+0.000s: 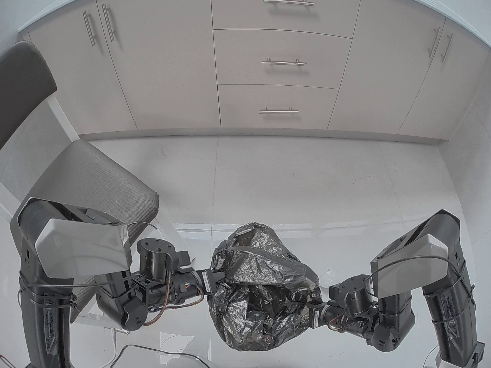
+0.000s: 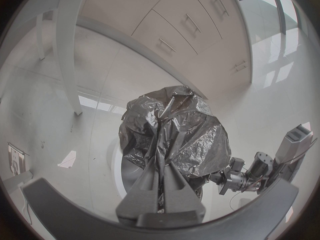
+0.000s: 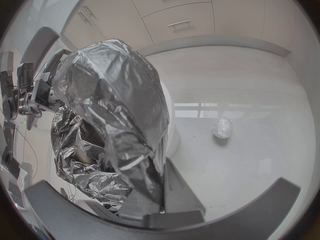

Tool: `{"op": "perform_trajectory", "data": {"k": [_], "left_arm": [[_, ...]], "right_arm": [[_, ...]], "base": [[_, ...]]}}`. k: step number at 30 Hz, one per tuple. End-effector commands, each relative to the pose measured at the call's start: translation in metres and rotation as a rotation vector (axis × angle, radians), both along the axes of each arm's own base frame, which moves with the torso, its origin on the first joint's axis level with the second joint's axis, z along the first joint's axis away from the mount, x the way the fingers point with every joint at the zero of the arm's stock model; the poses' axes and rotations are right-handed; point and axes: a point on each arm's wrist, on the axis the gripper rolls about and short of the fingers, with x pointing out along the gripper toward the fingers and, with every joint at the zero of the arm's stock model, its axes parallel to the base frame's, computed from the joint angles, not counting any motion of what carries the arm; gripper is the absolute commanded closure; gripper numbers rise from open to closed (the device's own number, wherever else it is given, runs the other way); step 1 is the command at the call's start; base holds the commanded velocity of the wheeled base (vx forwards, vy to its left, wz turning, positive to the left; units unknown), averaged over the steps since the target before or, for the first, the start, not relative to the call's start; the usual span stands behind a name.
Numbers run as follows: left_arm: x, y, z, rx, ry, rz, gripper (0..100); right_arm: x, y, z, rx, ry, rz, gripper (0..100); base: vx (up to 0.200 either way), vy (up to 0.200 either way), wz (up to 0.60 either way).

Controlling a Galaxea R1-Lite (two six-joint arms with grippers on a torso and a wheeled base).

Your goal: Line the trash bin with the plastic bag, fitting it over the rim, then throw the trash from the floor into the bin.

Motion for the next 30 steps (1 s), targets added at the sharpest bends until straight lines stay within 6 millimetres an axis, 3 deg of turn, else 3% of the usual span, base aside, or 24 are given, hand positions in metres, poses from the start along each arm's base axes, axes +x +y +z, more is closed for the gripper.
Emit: {"op": "perform_trajectory", "data": {"k": [1,12,16,27,28,30], "left_arm": [[0.005,0.001,0.003,-0.016,-0.009,0.027,100],[0.014,0.003,0.009,-0.034,-0.030,0.113,100],[0.022,0.014,0.012,-0.067,-0.017,0.168,100],[0.024,0.014,0.012,-0.069,-0.018,0.168,100],[0.023,0.013,0.011,-0.068,-0.017,0.166,100],[0.023,0.013,0.010,-0.067,-0.015,0.166,100]], "right_arm": [[0.003,0.001,0.001,0.013,-0.020,-0.009,100],[0.014,0.005,0.004,0.055,-0.060,-0.114,100],[0.015,0.005,0.004,0.058,-0.066,-0.127,100],[0.015,0.007,0.005,0.058,-0.078,-0.144,100],[0.015,0.007,0.005,0.053,-0.075,-0.143,0],[0.014,0.007,0.005,0.052,-0.074,-0.143,0]], "base": [[0.000,0.000,0.00],[0.000,0.000,0.00],[0.000,0.000,0.00],[0.000,0.000,0.00],[0.000,0.000,0.00],[0.000,0.000,0.00]]}}
